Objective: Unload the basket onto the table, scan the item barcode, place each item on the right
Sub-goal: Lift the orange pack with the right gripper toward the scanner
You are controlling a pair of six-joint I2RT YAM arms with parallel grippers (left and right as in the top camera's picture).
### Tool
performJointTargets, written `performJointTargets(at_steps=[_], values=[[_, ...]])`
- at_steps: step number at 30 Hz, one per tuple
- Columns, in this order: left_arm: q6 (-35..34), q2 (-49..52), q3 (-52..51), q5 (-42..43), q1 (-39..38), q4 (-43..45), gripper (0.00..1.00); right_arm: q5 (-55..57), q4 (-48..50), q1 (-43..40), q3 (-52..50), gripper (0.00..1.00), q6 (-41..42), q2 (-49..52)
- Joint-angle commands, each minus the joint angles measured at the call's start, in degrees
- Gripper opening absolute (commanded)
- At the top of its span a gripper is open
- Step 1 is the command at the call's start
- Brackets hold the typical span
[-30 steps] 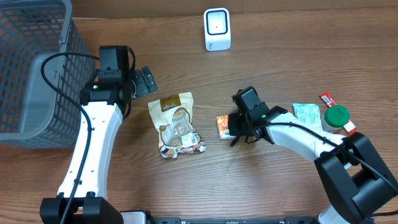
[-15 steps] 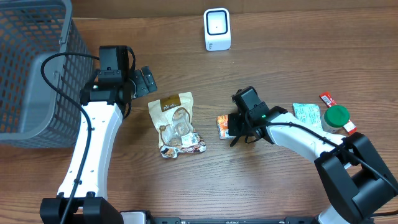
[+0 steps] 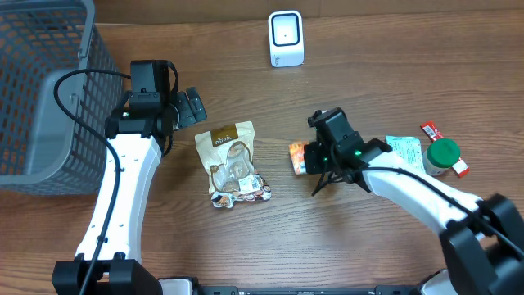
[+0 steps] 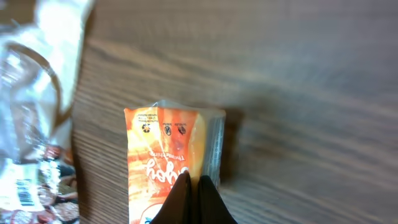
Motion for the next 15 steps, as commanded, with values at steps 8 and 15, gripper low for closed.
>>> performJointTargets(at_steps=[8, 15], values=[[-0.37, 0.46, 0.59, -0.33, 0.15, 0.20, 1.00, 9.35, -1.81, -0.33, 9.14, 0.03, -9.57, -6.08], [-0.37, 0.46, 0.59, -0.33, 0.15, 0.20, 1.00, 9.40, -18.75, -0.61, 31.47, 0.03, -9.46, -5.88]])
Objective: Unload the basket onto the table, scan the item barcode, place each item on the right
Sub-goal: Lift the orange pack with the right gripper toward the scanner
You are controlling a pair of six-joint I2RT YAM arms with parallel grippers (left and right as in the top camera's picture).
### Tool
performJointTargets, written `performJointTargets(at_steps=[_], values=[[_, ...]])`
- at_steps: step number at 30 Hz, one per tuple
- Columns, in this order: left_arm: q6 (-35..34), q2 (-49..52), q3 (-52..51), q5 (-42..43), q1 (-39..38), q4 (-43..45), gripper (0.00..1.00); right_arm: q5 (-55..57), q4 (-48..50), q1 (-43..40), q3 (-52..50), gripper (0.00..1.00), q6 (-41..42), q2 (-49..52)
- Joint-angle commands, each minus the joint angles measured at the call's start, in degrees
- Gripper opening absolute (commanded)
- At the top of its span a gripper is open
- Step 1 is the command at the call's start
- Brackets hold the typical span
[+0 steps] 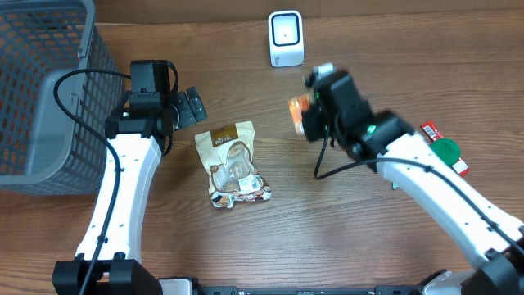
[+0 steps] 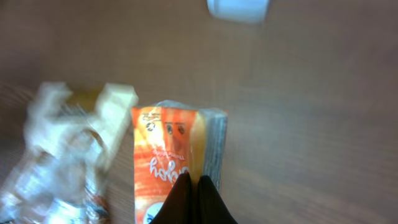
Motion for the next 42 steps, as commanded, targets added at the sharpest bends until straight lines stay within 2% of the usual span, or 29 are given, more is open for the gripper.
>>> performJointTargets(at_steps=[1, 7, 13, 21, 27, 33, 42], values=[[-0.37, 0.46, 0.59, -0.33, 0.15, 0.17, 1.00, 1.03, -6.49, -0.74, 13.81, 0.03, -1.09, -1.20], [-0.37, 0.46, 0.59, -0.35, 0.15, 0.17, 1.00, 1.03, -17.77, -1.55, 29.90, 0.03, -4.31, 0.90], [-0.37, 0.46, 0.59, -0.33, 0.15, 0.20, 1.00, 1.99, -15.06, -1.53, 32.20, 0.03, -11.82, 3.93], [-0.37, 0.46, 0.59, -0.33, 0.15, 0.20, 1.00, 6.56, -4.15, -1.53, 32.17, 0.03, -31.47, 13.25], [-0.37, 0.46, 0.59, -0.33, 0.15, 0.17, 1.00, 12.41, 8.72, -1.53, 32.17, 0.03, -38.95, 20.11], [-0.37, 0.46, 0.59, -0.33, 0.15, 0.17, 1.00, 12.41, 20.92, -1.53, 32.17, 0.04, -40.48, 26.45], [-0.37, 0.46, 0.59, -0.33, 0.15, 0.17, 1.00, 13.70, 35.26, -1.62, 32.17, 0.04, -54.23, 34.29]])
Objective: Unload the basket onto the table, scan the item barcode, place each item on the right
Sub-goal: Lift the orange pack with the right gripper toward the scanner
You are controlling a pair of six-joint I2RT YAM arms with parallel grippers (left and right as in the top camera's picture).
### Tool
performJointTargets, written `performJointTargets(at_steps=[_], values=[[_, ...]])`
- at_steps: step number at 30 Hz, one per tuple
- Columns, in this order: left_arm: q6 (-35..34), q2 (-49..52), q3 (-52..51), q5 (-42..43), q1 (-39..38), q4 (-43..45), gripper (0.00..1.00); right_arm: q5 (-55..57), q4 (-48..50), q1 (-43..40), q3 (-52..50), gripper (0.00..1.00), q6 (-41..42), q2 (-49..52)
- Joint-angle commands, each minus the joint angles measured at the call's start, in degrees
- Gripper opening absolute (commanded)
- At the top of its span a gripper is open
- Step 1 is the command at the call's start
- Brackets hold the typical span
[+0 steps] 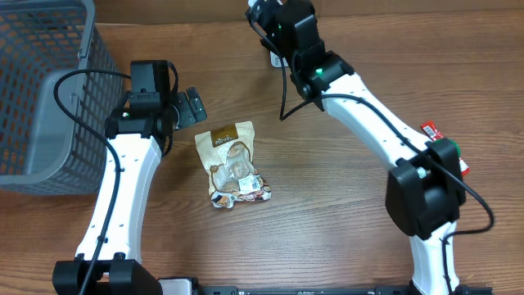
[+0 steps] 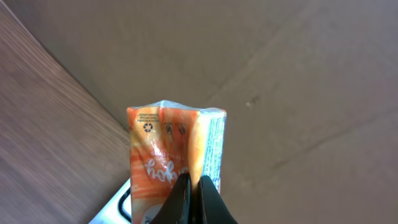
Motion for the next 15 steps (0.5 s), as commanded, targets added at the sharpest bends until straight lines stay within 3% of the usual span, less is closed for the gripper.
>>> performJointTargets(at_steps=[1, 5, 15], values=[[-0.39, 0.46, 0.59, -0.33, 0.13, 0.17, 1.00, 2.19, 4.50, -0.28, 0.61, 0.04, -8.20, 2.84], [-0.39, 0.46, 0.59, -0.33, 0.15, 0.17, 1.00, 2.56, 9.66, -0.98, 0.61, 0.04, -12.41, 5.99], [-0.39, 0.46, 0.59, -0.33, 0.15, 0.17, 1.00, 2.97, 19.30, -3.45, 0.61, 0.04, -12.50, 11.56]])
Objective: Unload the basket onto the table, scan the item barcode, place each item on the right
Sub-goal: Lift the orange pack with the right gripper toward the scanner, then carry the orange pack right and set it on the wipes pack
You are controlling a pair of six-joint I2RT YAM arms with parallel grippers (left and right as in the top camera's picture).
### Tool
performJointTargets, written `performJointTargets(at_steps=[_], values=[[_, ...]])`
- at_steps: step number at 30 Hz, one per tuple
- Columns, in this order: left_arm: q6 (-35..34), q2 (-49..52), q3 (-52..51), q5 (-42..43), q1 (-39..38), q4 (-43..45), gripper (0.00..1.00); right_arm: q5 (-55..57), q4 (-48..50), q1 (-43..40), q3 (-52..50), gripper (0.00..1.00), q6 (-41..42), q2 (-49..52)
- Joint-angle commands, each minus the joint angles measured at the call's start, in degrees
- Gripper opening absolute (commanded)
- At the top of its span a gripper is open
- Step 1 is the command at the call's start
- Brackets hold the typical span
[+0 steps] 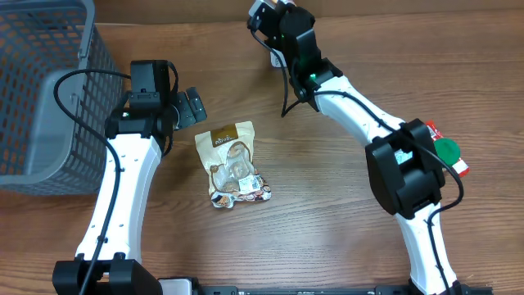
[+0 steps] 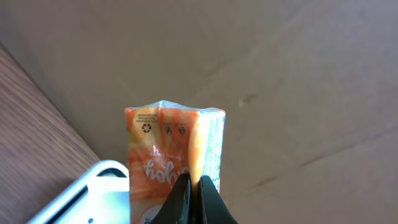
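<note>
In the right wrist view my right gripper (image 2: 191, 182) is shut on the lower edge of a small orange packet (image 2: 163, 152), held upright with its silver side seam to the right. Just below and left of the packet lies the white scanner (image 2: 74, 196). Overhead, the right gripper (image 1: 270, 16) reaches to the table's back edge, and the arm covers the scanner except for a white sliver (image 1: 273, 59). The packet itself is hidden overhead. My left gripper (image 1: 191, 107) hovers open and empty, left of a brown-and-white snack bag (image 1: 232, 164).
A grey mesh basket (image 1: 37, 98) stands at the far left. A green-lidded jar (image 1: 444, 152) and a red packet (image 1: 431, 129) lie at the right, beside the right arm's base. A brown cardboard wall fills the background of the right wrist view.
The right gripper has shifted slightly at the back edge, still shut on the orange packet. More of the white scanner now shows under the packet. The left arm has not moved.
The right gripper was shut on the orange packet lying on the table right of the snack bag. Then it held the packet in the air nearer the scanner. Then it was at the back edge over the scanner, where it now holds the packet just above it.
</note>
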Motion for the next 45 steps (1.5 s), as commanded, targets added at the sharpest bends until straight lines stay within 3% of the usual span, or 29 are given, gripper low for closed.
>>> performJointTargets(at_steps=[1, 10, 19, 36, 41, 45], values=[[-0.37, 0.46, 0.59, -0.33, 0.15, 0.20, 1.00, 0.66, 1.53, -1.14, 0.61, 0.04, -0.98, 1.70], [-0.37, 0.46, 0.59, -0.33, 0.11, 0.20, 1.00, 0.55, 2.62, -1.40, 0.61, 0.04, -7.69, 5.20], [-0.37, 0.46, 0.59, -0.33, 0.11, 0.20, 1.00, 0.31, 3.56, -1.07, 0.61, 0.04, -19.98, 7.28], [-0.37, 0.46, 0.59, -0.33, 0.11, 0.20, 1.00, 0.31, 6.40, -1.07, 0.61, 0.04, -19.47, 7.28], [-0.37, 0.46, 0.59, -0.33, 0.15, 0.20, 1.00, 1.01, 6.49, -1.07, 0.63, 0.03, -9.86, 7.26], [-0.37, 0.46, 0.59, -0.33, 0.15, 0.20, 1.00, 6.67, 6.29, -0.57, 0.63, 0.03, 7.58, 5.97]])
